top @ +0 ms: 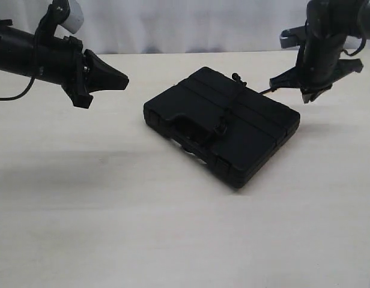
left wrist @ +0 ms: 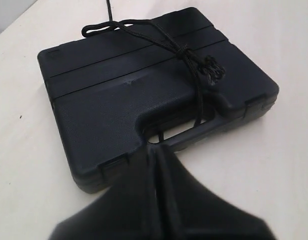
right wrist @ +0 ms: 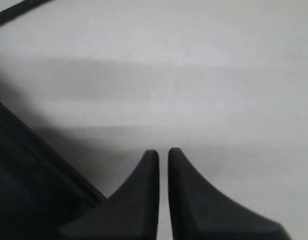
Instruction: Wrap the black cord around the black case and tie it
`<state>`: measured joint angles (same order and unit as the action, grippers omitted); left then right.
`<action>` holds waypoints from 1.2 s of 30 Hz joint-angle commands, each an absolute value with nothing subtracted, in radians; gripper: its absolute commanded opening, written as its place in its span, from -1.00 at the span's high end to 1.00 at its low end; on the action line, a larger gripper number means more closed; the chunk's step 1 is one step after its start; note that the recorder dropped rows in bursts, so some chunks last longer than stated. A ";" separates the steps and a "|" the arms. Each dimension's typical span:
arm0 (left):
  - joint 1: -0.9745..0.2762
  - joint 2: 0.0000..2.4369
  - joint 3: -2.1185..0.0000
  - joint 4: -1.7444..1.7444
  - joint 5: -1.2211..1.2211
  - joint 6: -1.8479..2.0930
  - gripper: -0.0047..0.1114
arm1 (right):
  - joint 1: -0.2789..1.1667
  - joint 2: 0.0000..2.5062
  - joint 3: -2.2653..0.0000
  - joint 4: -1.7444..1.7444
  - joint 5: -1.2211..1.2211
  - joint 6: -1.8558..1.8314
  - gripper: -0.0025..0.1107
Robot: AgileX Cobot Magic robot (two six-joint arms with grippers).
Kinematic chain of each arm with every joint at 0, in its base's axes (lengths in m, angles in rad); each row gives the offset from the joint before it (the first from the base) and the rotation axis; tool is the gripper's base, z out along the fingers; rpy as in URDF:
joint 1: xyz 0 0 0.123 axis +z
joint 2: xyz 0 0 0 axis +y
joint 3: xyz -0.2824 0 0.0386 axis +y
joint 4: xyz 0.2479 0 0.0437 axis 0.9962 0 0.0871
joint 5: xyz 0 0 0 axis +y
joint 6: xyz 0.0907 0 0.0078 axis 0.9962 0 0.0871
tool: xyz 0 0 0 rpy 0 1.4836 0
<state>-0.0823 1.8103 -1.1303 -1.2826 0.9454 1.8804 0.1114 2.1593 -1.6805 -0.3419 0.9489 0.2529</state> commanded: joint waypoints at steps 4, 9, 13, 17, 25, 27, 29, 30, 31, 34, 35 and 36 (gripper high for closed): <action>-0.081 1.809 -1.128 -1.297 0.939 1.895 0.92 | 0.108 2.178 -1.568 -0.107 0.800 0.073 0.88; -0.081 1.809 -1.128 -1.297 0.931 1.898 0.92 | 0.108 2.155 -1.496 0.264 0.838 -0.210 0.88; -0.081 1.809 -1.128 -1.297 0.934 1.898 0.92 | 0.108 2.132 -1.447 0.500 0.893 -0.428 0.88; -0.081 1.809 -1.128 -1.297 0.953 1.898 0.92 | 0.108 2.121 -1.447 0.673 1.023 -0.621 0.88; -0.106 1.809 -1.128 -1.318 0.953 2.047 0.89 | 0.108 1.984 -1.449 0.401 0.945 -0.446 0.88; -0.133 1.809 -1.128 -1.353 0.951 2.144 0.79 | 0.108 1.949 -1.449 0.304 0.935 -0.339 0.88; -0.175 1.817 -1.131 -1.392 0.918 2.144 0.58 | 0.108 1.920 -1.449 0.212 0.947 -0.238 0.88; -0.200 1.823 -1.131 -1.417 0.877 2.144 0.47 | 0.108 1.911 -1.449 0.173 0.960 -0.200 0.88; -0.226 1.830 -1.131 -1.438 0.808 2.144 0.34 | 0.108 1.905 -1.449 0.139 0.973 -0.167 0.88; -0.308 1.863 -1.134 -1.441 0.557 2.144 -0.01 | 0.108 1.901 -1.435 0.089 0.996 -0.139 0.88; -0.337 1.879 -1.149 -1.441 0.474 2.144 -0.06 | 0.108 1.899 -1.422 0.080 0.989 -0.134 0.88; -0.363 1.896 -1.166 -1.441 0.418 2.144 -0.06 | 0.108 1.899 -1.407 0.070 0.974 -0.129 0.88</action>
